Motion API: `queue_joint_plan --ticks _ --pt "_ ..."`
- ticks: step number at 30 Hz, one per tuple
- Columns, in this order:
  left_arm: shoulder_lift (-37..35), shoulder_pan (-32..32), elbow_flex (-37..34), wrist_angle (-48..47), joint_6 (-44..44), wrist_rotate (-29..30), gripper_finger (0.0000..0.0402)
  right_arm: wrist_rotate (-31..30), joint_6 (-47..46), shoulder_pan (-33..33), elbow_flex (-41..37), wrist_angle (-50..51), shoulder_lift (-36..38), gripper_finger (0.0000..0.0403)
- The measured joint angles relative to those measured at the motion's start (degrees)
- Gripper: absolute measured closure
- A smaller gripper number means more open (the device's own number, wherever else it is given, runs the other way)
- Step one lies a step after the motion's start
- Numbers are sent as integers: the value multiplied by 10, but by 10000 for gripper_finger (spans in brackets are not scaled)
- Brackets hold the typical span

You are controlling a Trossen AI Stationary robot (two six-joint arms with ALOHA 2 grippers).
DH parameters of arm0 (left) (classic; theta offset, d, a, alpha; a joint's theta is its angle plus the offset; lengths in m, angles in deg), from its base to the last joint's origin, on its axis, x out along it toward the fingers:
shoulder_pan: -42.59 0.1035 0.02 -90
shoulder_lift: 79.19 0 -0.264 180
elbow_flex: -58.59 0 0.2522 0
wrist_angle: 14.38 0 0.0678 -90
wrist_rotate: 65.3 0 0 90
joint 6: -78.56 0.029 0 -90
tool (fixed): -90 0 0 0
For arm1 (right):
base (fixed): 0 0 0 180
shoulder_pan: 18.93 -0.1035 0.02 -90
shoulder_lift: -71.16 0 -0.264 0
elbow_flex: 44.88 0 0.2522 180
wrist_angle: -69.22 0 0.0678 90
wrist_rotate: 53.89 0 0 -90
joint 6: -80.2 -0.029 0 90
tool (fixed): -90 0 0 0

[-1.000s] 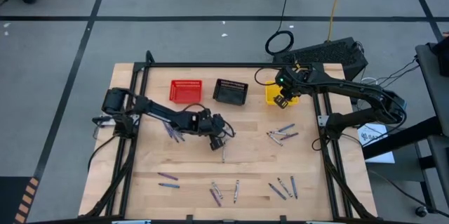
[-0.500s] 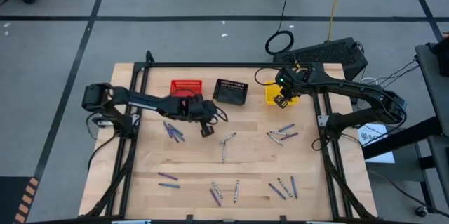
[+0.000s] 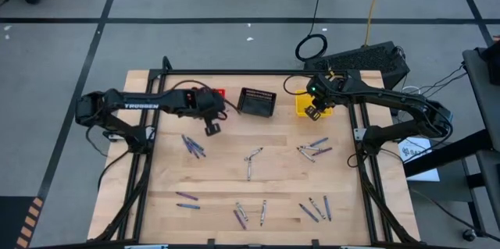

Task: Sort crayons
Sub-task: Put the gray crayon into the red bin

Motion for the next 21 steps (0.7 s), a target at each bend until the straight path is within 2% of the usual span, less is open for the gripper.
queue_joint_plan --ticks 9,21 --pt "0 78 -42 24 42 -18 400 0 -17 0 0 20 0 332" --pt "0 168 -51 49 120 -33 400 0 -17 0 0 21 0 332"
